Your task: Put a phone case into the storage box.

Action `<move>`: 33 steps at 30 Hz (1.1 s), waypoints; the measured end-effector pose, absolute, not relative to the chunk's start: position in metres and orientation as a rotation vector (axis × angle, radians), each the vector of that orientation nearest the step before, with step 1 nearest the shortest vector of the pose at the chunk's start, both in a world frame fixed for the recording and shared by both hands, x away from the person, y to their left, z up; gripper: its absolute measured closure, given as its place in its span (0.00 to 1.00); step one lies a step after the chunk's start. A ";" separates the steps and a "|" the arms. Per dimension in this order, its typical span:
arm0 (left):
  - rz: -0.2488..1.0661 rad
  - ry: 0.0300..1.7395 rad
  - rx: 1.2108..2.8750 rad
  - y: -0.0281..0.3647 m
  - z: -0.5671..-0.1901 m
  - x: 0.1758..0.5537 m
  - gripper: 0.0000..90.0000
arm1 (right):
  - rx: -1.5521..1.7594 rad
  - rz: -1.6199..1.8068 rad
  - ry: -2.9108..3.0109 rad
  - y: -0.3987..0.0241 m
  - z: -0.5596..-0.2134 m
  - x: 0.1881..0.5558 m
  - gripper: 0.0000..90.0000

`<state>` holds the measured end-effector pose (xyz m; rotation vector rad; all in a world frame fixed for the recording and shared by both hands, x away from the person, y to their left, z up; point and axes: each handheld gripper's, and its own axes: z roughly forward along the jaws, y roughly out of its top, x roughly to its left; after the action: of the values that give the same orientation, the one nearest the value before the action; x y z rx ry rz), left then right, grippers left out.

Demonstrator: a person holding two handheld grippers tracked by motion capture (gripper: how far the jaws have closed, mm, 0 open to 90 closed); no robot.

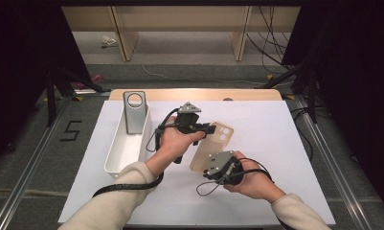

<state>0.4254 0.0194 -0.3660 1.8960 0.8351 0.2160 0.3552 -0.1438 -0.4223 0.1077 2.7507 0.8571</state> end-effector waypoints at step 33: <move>0.431 0.755 1.778 0.081 -0.355 0.419 0.90 | 0.688 1.142 2.492 -0.188 -0.415 0.374 0.23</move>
<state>0.4187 0.0806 -0.3554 1.7785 0.7548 0.4312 0.3741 -0.1883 -0.4145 0.6878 2.4919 1.1421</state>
